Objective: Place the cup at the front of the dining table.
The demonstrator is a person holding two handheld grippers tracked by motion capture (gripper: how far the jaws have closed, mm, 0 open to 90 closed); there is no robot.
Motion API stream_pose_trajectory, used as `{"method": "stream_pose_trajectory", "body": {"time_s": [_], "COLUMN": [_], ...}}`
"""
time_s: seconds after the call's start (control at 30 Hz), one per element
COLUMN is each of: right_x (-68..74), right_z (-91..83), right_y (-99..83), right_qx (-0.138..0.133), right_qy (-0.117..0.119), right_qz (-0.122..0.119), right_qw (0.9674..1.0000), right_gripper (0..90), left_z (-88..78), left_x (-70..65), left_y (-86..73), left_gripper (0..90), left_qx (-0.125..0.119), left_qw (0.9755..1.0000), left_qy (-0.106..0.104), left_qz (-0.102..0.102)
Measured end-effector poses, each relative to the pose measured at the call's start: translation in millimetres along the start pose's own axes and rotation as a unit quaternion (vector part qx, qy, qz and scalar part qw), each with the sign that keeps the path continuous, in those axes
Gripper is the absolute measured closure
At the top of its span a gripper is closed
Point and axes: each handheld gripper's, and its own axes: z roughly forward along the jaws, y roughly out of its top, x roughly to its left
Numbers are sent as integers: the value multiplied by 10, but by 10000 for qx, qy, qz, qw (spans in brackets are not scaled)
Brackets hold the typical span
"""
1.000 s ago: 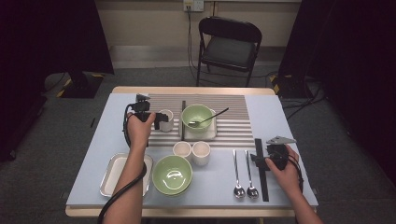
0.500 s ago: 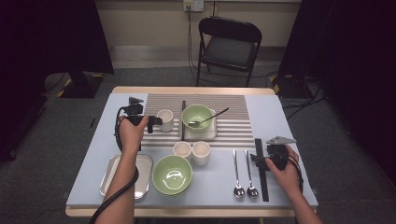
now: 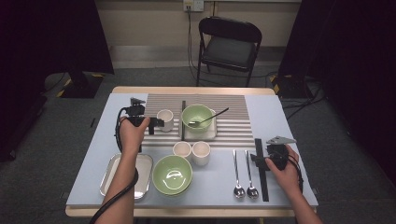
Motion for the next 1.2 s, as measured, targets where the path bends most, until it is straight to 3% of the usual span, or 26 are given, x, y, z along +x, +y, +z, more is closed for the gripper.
{"method": "stream_pose_trajectory", "body": {"time_s": [0.6, 1.2], "right_x": [0, 0], "right_z": [0, 0], "right_y": [0, 0], "right_qx": [1, -2], "right_qy": [-1, -4], "right_qz": [-2, -8], "right_qw": [10000, 10000], "right_gripper": [148, 148], "left_z": [1, -18], "left_x": [43, 73], "left_y": [-84, -205], "left_gripper": [189, 185], "left_qx": [17, 105], "left_qw": [9999, 9997], "left_qy": [-112, -196], "left_qz": [-66, 68]}}
